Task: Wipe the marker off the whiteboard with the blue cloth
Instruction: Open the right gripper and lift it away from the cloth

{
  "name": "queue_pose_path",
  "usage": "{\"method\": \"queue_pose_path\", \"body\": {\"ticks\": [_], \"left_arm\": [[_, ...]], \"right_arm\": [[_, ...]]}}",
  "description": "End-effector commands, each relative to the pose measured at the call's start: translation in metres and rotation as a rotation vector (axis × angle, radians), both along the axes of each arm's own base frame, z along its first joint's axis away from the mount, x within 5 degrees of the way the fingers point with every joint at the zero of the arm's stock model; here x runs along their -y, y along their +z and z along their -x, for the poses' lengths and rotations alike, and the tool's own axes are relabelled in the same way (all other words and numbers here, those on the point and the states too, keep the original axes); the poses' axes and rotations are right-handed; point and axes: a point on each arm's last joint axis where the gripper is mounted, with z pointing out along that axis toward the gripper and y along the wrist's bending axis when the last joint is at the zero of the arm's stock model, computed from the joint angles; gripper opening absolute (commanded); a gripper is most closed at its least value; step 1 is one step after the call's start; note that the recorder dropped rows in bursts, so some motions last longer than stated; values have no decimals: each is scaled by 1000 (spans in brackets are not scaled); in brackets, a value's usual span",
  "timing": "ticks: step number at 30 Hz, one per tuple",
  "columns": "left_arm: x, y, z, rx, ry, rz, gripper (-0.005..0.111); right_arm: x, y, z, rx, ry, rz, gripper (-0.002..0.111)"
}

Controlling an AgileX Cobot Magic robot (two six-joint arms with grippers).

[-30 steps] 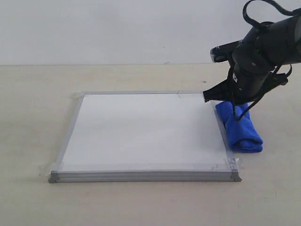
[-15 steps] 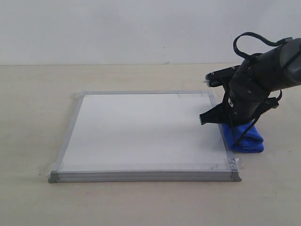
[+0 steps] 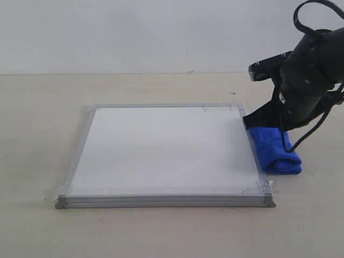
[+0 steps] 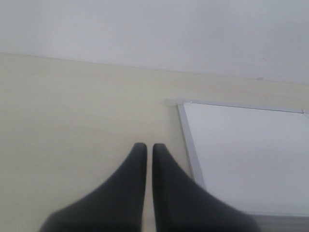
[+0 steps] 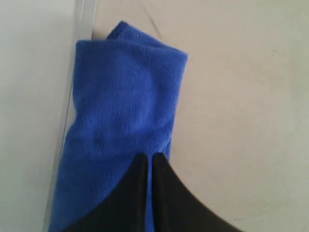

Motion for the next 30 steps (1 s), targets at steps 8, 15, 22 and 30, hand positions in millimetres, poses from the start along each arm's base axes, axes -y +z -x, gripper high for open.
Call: {"method": "queue_pose_path", "body": {"ticks": [8,15,22,30], "left_arm": [[0,-1,0,-4,-5,3,4],[0,-1,0,-4,-5,3,4],[0,-1,0,-4,-5,3,4],[0,-1,0,-4,-5,3,4]], "right_arm": [[-1,-50,26,-85,33,-70,0],[-1,-24,29,-15,9,-108,0],[6,39,49,121,-50,-155,0],[-20,91,88,185,58,-256,0]]}}
